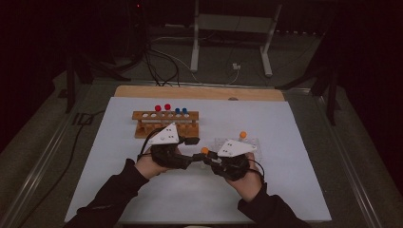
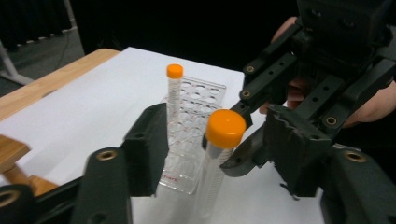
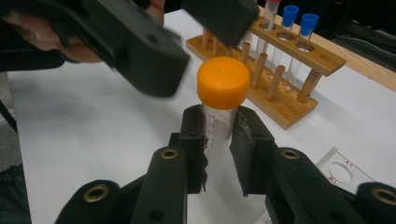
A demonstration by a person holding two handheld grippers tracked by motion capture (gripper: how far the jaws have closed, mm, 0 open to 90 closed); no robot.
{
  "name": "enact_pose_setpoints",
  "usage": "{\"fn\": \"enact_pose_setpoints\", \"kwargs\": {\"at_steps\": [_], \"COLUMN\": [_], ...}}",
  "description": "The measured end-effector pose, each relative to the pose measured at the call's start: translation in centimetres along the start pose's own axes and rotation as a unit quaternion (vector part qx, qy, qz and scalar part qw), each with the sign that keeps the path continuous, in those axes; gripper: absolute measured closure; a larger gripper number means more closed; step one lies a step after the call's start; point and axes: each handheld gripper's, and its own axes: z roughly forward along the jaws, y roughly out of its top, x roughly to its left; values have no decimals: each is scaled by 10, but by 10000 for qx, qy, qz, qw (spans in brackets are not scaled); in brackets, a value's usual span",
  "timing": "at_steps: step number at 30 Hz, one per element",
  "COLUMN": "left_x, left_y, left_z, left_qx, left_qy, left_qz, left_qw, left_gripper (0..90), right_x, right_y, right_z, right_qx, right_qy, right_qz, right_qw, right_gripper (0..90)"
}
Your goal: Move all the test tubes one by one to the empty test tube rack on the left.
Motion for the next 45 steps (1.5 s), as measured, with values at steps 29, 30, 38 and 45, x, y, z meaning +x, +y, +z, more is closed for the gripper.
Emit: {"fn": "enact_pose_setpoints", "kwargs": {"at_steps": [29,30,38,45], "left_x": [9,10,19,29], "left_y": [5,6,10,10], "left_z": [-3,-5,-21,-32], "left_qx": [35,29,-32,-102], "left_qy": [136,154,440,645], "left_qz": [123,133,139,89], "left_qw": [9998,9998,9989,9978], "left_gripper": [716,717,716,716], "right_x": [-7,-7,-16,-25], "right_y": [-1,-1,0,-2], "right_z": [-6,-7,-16,-25], "right_qx": [-241,-275,-314,-406], "right_qy": [-139,-229,-341,-482], "right_qz": [204,214,434,405], "right_qw": [9994,9991,9980,9972], "right_gripper": [505,465,263,94]}}
